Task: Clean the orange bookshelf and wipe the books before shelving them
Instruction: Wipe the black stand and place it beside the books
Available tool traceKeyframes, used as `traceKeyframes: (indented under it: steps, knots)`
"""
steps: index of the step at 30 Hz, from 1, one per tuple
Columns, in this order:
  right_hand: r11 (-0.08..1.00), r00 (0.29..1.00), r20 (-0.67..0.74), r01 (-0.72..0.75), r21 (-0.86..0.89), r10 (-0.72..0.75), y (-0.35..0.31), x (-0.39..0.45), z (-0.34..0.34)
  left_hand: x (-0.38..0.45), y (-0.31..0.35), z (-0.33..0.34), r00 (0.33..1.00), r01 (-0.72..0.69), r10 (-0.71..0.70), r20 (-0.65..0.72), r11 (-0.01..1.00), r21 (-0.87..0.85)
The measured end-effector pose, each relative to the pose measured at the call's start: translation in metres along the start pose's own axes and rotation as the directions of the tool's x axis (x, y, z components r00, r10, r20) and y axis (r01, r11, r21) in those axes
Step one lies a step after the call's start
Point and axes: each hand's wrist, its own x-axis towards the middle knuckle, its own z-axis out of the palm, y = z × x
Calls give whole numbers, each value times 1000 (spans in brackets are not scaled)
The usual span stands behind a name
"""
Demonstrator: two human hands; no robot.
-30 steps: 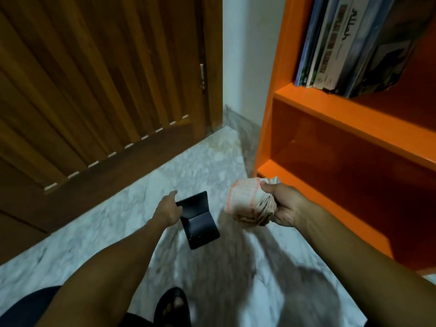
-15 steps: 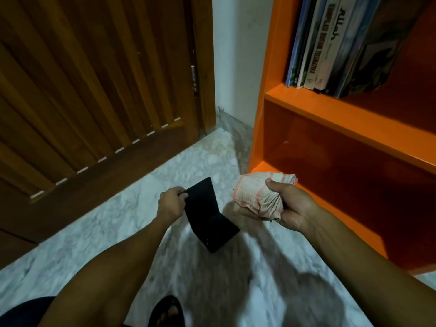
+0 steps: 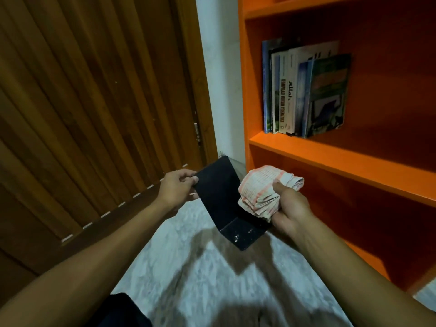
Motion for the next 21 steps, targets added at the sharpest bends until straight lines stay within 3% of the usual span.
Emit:
traceKeyframes:
  steps: [4, 7, 9, 15, 18, 21]
  knots:
    - [946, 957, -51, 274, -173, -286, 0, -6, 6, -21, 14, 6, 999, -8, 9, 35, 1000, -12]
    - [794, 849, -38, 477, -376, -528, 6, -3, 10, -33, 20, 16, 995, -31, 31, 91, 1000, -2]
    - [659, 781, 57, 561, -501, -622, 14, -3, 13, -38, 19, 27, 989, -49, 51, 137, 999, -12]
    - [230, 653, 431, 679, -697, -623, 57, 4, 7, -37, 8, 61, 984, -47, 59, 169, 996, -71]
    - [175, 649, 518, 701, -691, -558, 76, 6, 3, -35, 7, 67, 986, -62, 71, 151, 996, -60]
    - [218, 683, 516, 688, -692, -517, 90, 3, 1, -35, 7, 67, 992, -42, 49, 112, 997, -63]
